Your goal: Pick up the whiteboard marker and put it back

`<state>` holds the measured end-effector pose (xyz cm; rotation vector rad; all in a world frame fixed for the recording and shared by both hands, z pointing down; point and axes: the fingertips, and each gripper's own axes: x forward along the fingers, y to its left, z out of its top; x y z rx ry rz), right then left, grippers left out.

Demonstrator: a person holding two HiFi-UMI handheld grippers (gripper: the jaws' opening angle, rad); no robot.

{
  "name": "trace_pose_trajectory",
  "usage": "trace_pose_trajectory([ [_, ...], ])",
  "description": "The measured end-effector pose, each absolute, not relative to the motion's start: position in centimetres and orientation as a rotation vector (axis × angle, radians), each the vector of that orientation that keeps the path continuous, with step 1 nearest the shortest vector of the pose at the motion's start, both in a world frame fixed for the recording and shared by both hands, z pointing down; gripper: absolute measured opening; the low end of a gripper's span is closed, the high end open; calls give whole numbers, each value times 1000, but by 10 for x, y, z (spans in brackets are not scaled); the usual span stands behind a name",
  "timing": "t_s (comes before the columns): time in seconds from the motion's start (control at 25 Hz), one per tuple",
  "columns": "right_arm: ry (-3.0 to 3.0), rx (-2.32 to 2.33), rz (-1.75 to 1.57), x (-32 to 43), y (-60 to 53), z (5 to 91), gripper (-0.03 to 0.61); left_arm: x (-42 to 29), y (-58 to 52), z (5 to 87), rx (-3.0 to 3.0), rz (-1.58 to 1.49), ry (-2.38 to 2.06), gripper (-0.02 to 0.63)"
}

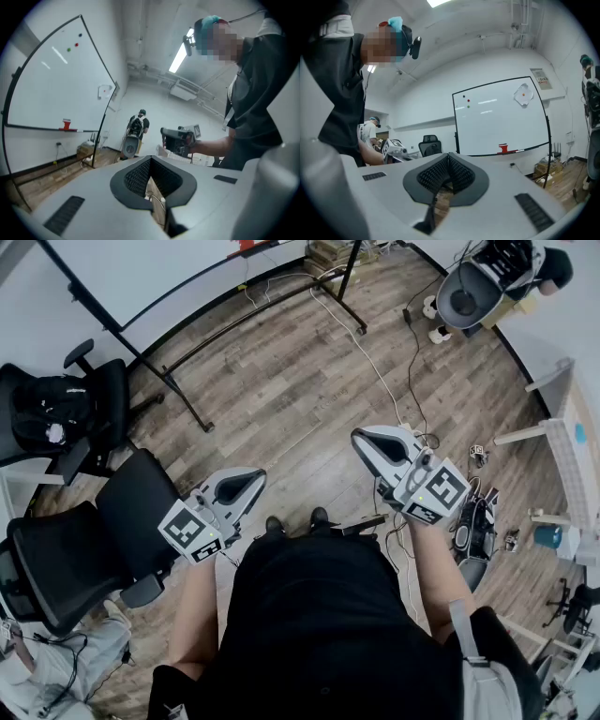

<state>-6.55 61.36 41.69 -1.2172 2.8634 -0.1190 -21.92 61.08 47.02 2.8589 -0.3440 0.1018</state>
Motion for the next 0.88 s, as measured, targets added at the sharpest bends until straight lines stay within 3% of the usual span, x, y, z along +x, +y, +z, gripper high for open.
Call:
trace_pose_trajectory([
  [0.36,2880,-1119,-262,-50,646,450,20,-151,624,460,2788,44,-287,11],
  [0.6,2919,-984,-131,-41,646,439,21,-133,618,458,2783,40,-380,11],
  [0.88,2963,-913,-221,-10,630,463,21,-116,609,471,2747,101,-512,11],
])
